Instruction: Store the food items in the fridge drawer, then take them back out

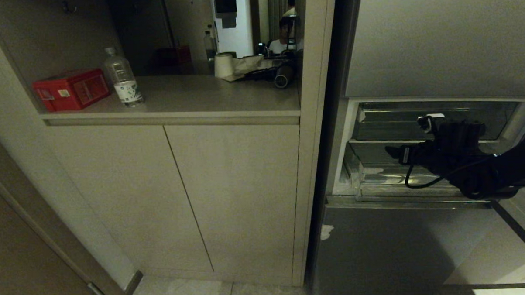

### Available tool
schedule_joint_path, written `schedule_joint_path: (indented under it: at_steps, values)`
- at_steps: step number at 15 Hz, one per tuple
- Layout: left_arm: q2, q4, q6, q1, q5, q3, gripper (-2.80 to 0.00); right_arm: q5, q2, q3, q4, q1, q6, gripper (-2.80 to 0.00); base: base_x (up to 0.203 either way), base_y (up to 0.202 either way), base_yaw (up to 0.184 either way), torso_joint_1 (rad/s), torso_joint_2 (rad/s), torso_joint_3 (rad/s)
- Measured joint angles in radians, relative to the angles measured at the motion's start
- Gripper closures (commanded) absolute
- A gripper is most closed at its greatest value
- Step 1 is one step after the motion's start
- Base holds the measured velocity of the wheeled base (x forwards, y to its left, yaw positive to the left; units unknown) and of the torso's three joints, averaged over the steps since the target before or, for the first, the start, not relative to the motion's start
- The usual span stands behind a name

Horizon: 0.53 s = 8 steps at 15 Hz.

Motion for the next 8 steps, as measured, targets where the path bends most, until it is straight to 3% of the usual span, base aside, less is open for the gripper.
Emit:
schedule_joint_path:
  at_steps: [8]
  values:
    - [0.000, 0.000, 0.000, 0.000, 0.000, 0.000, 0.00, 0.007, 0.025, -0.072, 0.230, -0.037, -0.057, -2.80, 0.000, 0.000, 0.000, 0.000, 0.00, 0.000]
